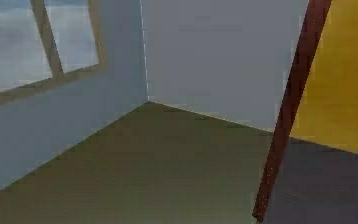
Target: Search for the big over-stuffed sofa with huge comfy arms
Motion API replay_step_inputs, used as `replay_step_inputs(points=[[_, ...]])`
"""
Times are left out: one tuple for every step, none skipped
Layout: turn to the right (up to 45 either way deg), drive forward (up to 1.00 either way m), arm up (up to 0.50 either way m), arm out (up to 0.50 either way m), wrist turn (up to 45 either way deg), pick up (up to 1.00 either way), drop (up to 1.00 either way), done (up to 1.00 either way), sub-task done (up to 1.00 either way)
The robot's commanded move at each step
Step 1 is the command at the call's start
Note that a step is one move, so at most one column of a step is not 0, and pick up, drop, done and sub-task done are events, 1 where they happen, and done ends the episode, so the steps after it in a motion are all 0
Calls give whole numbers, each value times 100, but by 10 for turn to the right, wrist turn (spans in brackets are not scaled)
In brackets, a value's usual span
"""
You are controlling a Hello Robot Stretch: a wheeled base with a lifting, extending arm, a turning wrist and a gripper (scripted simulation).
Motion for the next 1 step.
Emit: replay_step_inputs(points=[[-330,0,0,0,0,0,0,0,0]])
